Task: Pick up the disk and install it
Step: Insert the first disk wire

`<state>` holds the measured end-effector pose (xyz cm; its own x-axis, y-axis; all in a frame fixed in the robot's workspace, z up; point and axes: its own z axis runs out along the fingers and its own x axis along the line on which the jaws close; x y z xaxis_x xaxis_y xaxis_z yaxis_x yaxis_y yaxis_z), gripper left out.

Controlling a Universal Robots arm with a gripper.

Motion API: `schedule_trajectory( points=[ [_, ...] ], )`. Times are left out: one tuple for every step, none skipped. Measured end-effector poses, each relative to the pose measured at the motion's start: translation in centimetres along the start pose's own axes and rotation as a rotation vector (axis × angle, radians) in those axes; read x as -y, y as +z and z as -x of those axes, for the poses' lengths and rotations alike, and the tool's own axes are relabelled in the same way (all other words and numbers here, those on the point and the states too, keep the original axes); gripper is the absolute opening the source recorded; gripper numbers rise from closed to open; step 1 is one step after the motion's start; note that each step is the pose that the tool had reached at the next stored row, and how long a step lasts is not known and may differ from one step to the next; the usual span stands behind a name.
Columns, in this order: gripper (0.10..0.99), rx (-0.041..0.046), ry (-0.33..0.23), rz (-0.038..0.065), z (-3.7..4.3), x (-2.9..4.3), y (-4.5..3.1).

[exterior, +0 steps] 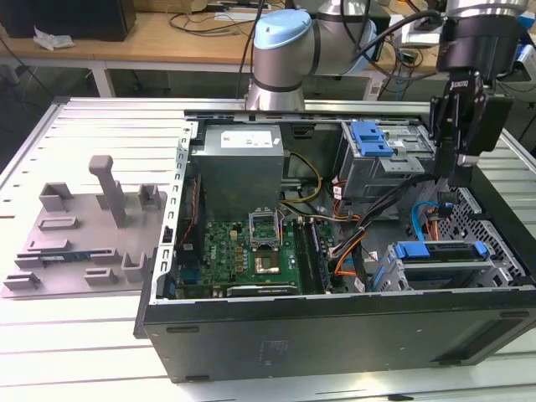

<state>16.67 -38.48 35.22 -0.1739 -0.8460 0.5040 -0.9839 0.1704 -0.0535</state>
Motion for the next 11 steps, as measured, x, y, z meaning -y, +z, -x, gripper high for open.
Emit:
schedule_trajectory(
  points=[
    [0.553,-0.003,0.0,-0.001,0.11,-0.01,0.14],
    [0.482,-0.0052,0.0,-0.001,0.19,-0.02,0.27],
    [0.482,-0.0085,0.0,-0.002,0.33,-0.03,0.49],
    [0.412,-0.0128,0.0,-0.002,0.45,-0.03,0.68],
    [0.412,-0.0169,0.001,-0.003,0.54,-0.02,0.82],
    [0.412,-0.0217,0.001,-0.004,0.6,0.05,0.89],
    [0.412,-0.0256,0.001,-0.005,0.67,0.15,0.94],
    [0.412,-0.0277,0.001,-0.005,0.69,0.18,0.96],
    [0.412,-0.0307,0.002,-0.005,0.73,0.17,1.04],
    [0.412,-0.0324,0.002,-0.005,0.77,0.17,1.09],
    [0.412,-0.0336,0.003,-0.005,0.8,0.17,1.14]
  ],
)
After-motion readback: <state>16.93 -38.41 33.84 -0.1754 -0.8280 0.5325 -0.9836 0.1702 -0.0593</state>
